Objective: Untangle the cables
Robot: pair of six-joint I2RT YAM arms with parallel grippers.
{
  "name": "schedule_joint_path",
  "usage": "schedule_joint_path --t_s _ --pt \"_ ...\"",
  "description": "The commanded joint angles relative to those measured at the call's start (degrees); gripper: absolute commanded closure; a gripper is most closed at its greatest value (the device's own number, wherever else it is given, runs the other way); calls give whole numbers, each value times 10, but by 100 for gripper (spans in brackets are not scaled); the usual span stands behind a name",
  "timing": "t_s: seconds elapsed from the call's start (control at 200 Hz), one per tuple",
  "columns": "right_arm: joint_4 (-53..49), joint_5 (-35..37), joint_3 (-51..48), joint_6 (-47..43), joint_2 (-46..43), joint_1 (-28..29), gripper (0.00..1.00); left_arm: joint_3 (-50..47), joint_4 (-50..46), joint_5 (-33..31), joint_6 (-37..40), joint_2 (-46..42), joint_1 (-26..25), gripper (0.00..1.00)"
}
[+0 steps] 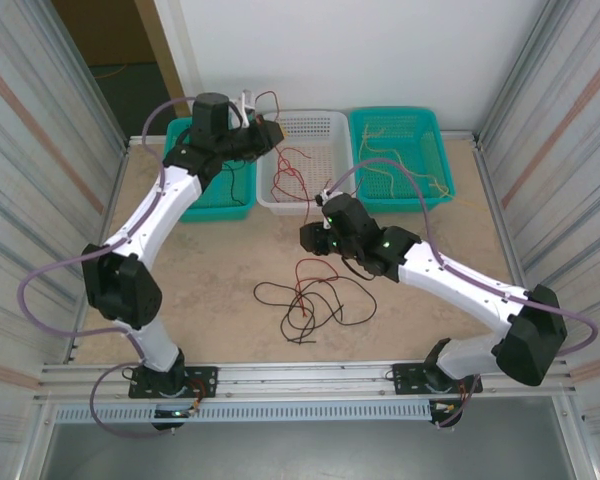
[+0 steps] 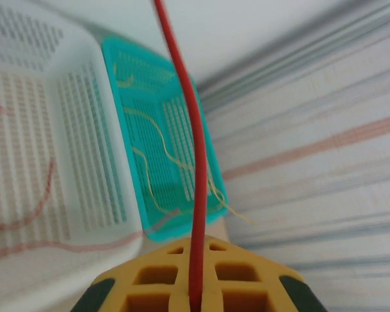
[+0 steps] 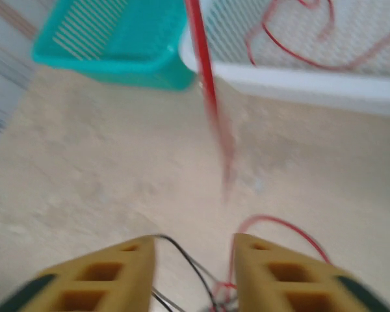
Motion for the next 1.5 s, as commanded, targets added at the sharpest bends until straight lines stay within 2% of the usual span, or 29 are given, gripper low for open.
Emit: schedule_joint_path --t_s 0.0,0.185,0.441,0.686,0.721,0.777,0.807,0.862,0.987,1.067,1.227,1.348,1.493 --pt "-91 29 -13 -2 -55 -33 56 58 21 -33 63 9 12 100" --pt "-135 34 -39 9 -136 -77 56 114 76 -33 64 65 9 100" --pt "-164 24 -73 31 -229 -127 57 246 15 -49 105 182 -5 100" --pt "-185 -3 -75 28 -252 -160 58 272 -5 -68 131 265 -31 100" --pt "-189 -4 -74 28 -253 -161 58 270 -11 -77 137 272 -36 88" --pt "-196 -2 -70 28 -254 -162 58 263 -23 -92 144 281 -44 60" --pt "-200 -2 -69 28 -256 -163 59 257 -28 -102 146 282 -47 50" --pt "-207 0 -64 28 -260 -162 59 239 -31 -115 140 278 -50 38" --pt "-213 4 -58 32 -270 -163 58 188 -9 -113 127 246 -53 19" --pt "-212 0 -55 37 -268 -163 58 171 -14 -117 142 216 -59 3" --pt "-211 -33 -53 54 -228 -160 57 122 -46 -150 207 118 -76 1" --pt "-228 -52 -53 63 -151 -149 55 6 -24 -198 221 0 -87 1" --pt "-215 -56 -60 72 -58 -100 53 -130 -26 -181 209 -129 -88 5"
